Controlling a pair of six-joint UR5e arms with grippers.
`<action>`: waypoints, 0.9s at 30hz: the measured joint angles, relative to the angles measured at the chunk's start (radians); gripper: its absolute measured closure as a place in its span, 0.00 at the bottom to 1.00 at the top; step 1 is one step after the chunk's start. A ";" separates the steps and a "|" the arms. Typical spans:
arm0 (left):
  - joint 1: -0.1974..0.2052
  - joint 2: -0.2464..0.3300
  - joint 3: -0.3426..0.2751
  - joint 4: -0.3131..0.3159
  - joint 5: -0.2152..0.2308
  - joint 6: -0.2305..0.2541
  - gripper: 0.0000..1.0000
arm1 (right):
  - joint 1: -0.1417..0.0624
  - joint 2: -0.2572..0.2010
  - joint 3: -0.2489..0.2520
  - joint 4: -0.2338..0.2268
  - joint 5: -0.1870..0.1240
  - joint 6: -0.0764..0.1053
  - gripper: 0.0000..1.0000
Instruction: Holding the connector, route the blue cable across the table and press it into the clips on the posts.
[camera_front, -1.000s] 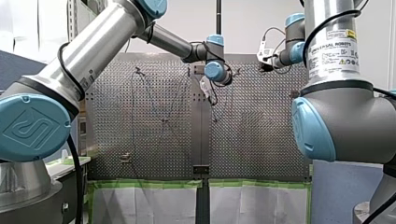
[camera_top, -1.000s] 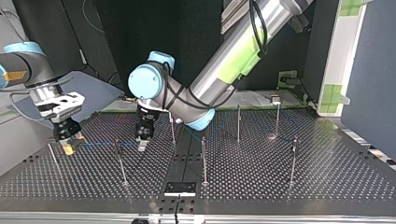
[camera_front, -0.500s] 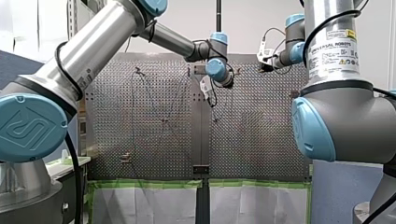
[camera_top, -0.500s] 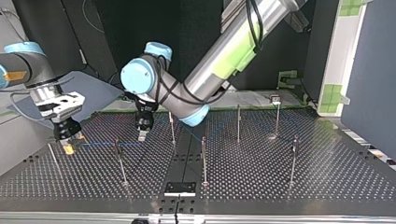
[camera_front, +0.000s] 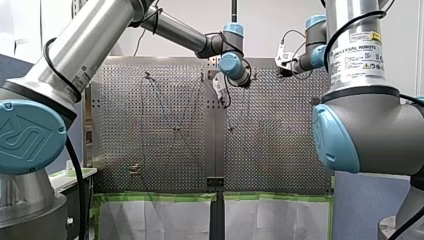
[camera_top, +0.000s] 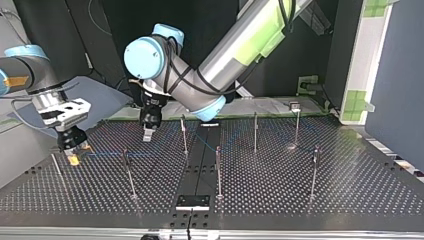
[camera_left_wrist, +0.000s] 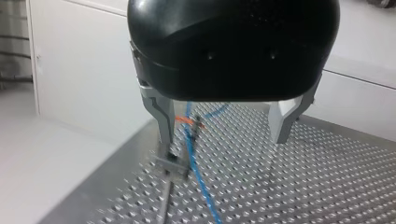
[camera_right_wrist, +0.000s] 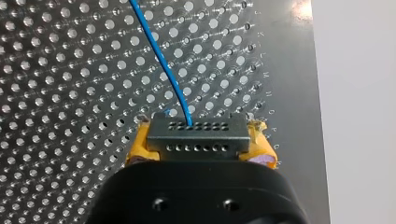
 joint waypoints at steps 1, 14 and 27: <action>-0.001 0.009 -0.009 0.009 0.000 0.007 0.00 | 0.000 0.000 0.000 0.000 0.000 0.000 1.00; 0.018 0.139 -0.139 0.139 -0.064 -0.013 0.00 | 0.000 0.003 0.000 -0.001 0.000 -0.005 1.00; 0.015 0.140 -0.270 0.270 -0.164 -0.034 0.00 | 0.001 0.005 0.000 -0.001 -0.001 -0.008 1.00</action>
